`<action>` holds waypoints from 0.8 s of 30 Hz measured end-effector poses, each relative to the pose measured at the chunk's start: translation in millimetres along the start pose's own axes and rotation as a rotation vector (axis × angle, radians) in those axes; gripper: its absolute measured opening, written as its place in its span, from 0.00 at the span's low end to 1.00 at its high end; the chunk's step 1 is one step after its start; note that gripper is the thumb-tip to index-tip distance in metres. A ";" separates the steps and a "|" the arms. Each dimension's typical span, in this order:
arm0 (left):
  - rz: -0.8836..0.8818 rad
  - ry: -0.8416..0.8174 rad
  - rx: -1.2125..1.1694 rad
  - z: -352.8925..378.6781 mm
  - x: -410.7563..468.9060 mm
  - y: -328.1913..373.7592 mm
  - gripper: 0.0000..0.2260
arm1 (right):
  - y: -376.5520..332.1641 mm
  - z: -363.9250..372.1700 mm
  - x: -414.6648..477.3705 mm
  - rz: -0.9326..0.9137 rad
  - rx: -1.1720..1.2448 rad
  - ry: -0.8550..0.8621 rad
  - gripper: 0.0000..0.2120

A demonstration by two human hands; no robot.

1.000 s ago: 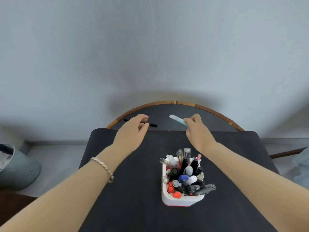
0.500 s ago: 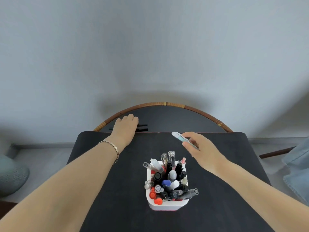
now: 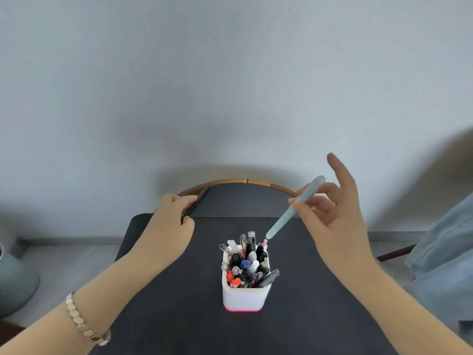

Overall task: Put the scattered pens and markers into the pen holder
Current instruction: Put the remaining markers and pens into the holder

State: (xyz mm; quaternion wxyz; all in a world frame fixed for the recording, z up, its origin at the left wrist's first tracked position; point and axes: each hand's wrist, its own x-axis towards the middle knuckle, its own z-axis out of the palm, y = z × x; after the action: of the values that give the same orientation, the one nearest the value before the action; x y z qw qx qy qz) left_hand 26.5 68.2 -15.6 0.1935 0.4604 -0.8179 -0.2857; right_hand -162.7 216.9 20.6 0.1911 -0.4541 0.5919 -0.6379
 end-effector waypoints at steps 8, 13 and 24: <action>0.097 0.134 0.024 -23.4 -47.5 25.1 0.05 | 30.6 32.2 -16.6 0.063 -0.426 -0.261 0.20; 0.098 0.192 -0.132 -24.6 -63.3 26.2 0.10 | 55.7 41.2 -28.5 0.043 -0.735 -0.382 0.11; 0.183 0.067 -0.172 3.6 -45.0 53.0 0.12 | 50.5 21.0 -63.9 0.258 -0.613 -0.361 0.22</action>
State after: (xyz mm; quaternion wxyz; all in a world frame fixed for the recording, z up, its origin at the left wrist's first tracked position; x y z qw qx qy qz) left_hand 12.9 129.9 13.4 0.2848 0.3746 -0.8221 -0.3205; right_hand -127.7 243.2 -51.3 0.2262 -0.5169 0.7646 -0.3115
